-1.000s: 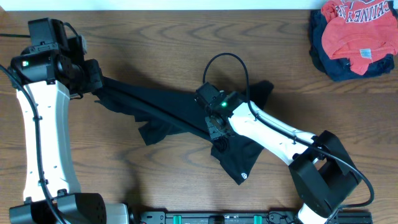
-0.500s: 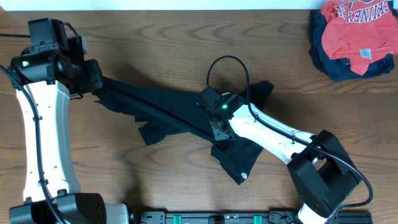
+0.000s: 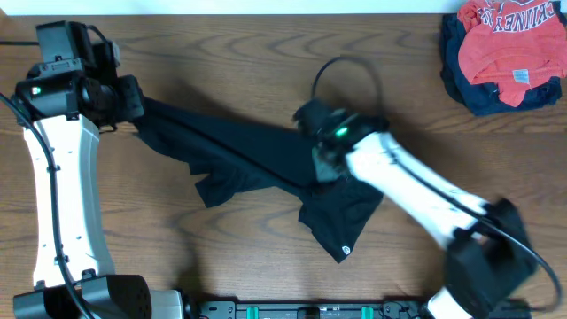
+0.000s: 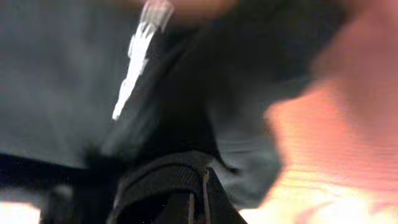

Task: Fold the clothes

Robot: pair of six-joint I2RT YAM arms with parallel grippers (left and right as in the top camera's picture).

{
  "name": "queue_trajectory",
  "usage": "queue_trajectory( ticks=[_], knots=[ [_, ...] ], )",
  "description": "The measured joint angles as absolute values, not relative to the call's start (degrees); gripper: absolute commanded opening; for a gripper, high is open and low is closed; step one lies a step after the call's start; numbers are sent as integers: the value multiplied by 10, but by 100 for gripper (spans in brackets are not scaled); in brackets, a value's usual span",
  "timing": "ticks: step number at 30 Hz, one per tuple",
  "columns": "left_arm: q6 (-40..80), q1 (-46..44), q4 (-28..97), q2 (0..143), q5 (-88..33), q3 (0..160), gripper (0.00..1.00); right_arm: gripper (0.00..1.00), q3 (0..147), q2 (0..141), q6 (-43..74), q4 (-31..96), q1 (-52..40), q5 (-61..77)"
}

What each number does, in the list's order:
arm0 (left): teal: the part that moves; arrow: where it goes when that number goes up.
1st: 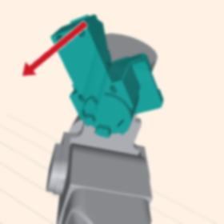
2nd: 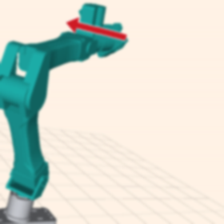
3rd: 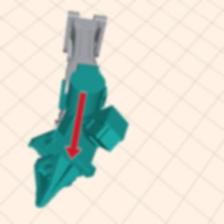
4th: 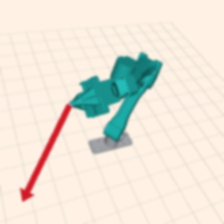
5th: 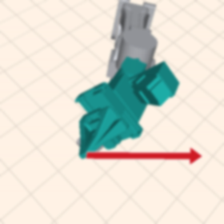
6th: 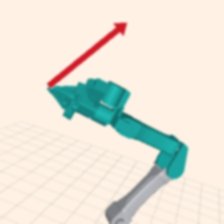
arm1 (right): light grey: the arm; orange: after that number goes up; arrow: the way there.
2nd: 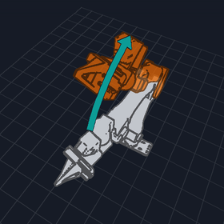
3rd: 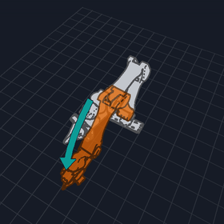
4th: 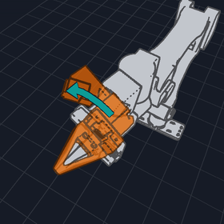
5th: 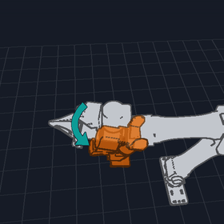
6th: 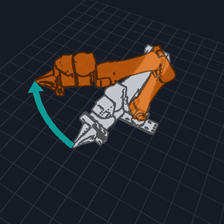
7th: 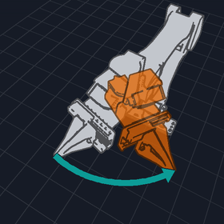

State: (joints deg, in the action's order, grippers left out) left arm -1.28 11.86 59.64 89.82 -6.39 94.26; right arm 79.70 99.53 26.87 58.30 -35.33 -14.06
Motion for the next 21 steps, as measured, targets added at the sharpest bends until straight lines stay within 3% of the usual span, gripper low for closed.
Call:
queue_trajectory(
  ticks=[11, 21],
  knots=[
    [-15, 119, 579, 849, -63, 1014, 6, 1, 1017, 811, 186, 622, -151, -119],
    [-15, 119, 568, 648, -81, 1041, 6, 1, 1178, 751, 131, 710, -98, -116]
  ],
)
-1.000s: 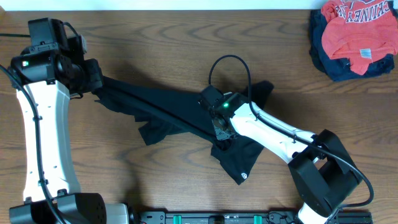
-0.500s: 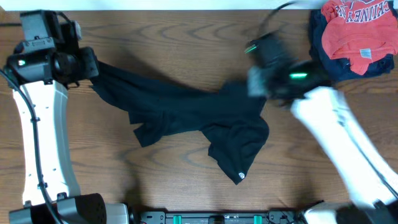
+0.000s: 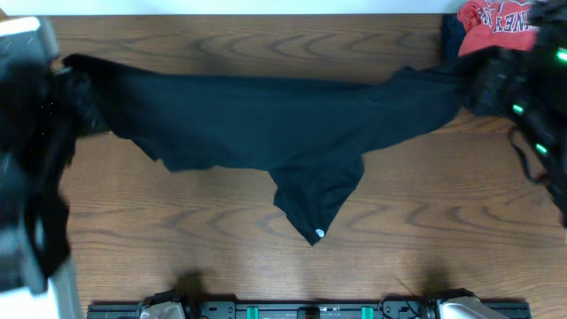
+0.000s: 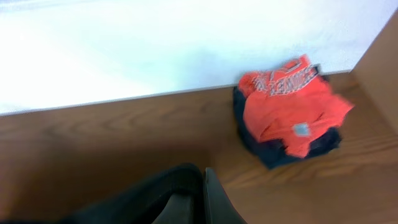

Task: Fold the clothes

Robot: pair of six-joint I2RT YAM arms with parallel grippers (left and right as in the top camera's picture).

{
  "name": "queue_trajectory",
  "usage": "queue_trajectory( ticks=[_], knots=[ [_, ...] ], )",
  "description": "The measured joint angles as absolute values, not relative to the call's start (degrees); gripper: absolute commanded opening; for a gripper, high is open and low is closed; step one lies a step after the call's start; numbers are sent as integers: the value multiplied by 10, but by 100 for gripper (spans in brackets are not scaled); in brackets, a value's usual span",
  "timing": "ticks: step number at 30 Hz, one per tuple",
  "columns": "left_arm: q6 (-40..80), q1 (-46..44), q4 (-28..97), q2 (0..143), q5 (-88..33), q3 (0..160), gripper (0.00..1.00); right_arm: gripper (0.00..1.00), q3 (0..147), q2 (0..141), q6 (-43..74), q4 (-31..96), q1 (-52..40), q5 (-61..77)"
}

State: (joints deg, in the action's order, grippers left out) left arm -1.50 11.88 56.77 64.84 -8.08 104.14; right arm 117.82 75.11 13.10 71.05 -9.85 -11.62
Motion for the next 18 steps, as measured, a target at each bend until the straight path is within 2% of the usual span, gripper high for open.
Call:
queue_trajectory(
  ticks=[10, 18],
  knots=[
    [-15, 119, 552, 483, -90, 1050, 6, 1, 1345, 690, 94, 764, -79, -173],
    [-15, 119, 547, 462, -87, 1072, 6, 1, 1424, 668, 79, 767, -79, -216]
  ],
)
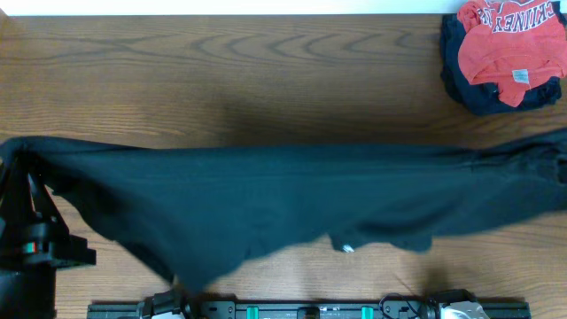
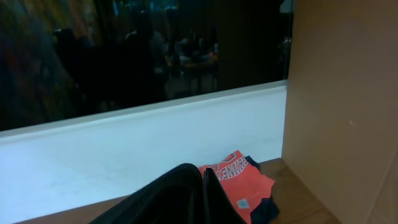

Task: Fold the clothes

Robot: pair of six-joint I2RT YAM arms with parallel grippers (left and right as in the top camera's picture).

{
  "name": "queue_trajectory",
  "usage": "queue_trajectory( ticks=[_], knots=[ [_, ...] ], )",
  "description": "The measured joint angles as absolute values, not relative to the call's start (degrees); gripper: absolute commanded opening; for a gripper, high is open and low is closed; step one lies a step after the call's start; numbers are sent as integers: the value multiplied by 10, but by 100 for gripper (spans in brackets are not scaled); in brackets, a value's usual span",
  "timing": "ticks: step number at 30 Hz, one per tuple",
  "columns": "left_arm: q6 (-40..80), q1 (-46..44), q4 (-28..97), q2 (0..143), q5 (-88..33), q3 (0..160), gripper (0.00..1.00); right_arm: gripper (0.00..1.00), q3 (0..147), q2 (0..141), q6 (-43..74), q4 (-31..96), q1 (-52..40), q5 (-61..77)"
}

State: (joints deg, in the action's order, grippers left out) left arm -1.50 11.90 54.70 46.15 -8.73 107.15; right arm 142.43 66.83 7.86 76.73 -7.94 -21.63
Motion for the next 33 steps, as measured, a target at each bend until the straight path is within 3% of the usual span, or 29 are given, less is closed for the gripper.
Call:
queue_trajectory(
  ticks=[7, 22, 33],
  knots=[
    [-15, 119, 569, 531, -86, 1072, 6, 1, 1425, 708, 74, 813, -79, -223],
    [-15, 119, 583, 832, -86, 1072, 6, 1, 1406, 946, 74, 880, -79, -185],
    [-20, 118, 431, 1038, -86, 1072, 6, 1, 1404, 1167, 74, 777, -73, -157]
  ],
)
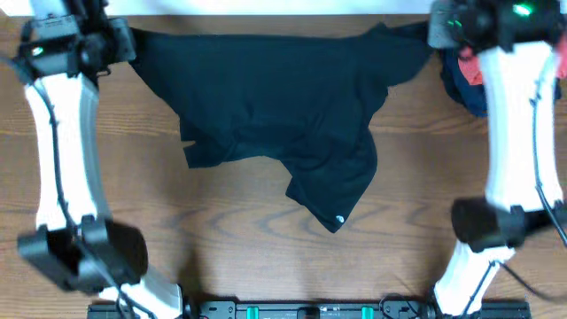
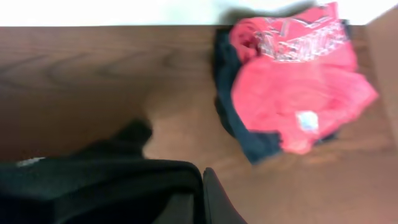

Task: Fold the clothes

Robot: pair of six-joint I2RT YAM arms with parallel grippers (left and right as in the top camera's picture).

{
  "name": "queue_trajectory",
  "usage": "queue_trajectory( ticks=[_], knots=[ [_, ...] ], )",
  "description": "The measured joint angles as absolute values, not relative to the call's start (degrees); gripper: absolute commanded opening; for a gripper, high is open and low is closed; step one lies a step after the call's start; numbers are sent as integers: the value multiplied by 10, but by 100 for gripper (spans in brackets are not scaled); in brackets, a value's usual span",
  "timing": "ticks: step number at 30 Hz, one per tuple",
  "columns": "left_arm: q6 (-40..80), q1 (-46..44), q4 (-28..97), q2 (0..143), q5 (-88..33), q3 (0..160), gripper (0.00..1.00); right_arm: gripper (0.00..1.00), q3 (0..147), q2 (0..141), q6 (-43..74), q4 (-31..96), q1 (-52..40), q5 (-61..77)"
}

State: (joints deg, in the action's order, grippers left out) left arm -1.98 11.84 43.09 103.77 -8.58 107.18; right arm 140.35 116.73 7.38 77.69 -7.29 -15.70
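A black garment (image 1: 275, 97) hangs spread across the far half of the table, its lower flap ending at a small white logo (image 1: 340, 221). At its far left corner my left gripper (image 1: 127, 42) is shut on the cloth. My right gripper (image 1: 431, 32) holds the far right corner. In the right wrist view the right gripper (image 2: 203, 186) has its jaws closed on a fold of the black garment (image 2: 74, 180). Whether the cloth's far edge touches the wood cannot be told.
A pile of red and navy clothes (image 2: 292, 81) lies at the back right corner; in the overhead view the pile (image 1: 461, 87) is mostly hidden by the right arm. Bare wooden table (image 1: 266, 266) shows along the near side. Both white arms reach along the table's sides.
The garment was stretched wide across the near side, with both grippers at the frame's left and right edges. Now both grippers sit at the far edge and the cloth reaches to mid-table.
First the garment lay bunched mid-table, the left gripper at its left end and the right gripper at its middle. Then it was pulled wide across the far side, then wide across the near side. Now it is held by two corners along the far edge.
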Motion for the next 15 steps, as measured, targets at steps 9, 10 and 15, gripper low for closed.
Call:
queue_trajectory(
  ticks=[9, 10, 15],
  knots=[
    [-20, 118, 289, 1180, -86, 1072, 6, 1, 1399, 1344, 74, 620, -59, -108],
    [-20, 118, 276, 1189, -86, 1072, 6, 1, 1399, 1356, 74, 604, -59, -106],
    [-20, 117, 208, 1227, -86, 1072, 6, 1, 1397, 1403, 74, 518, -59, -94]
  ],
)
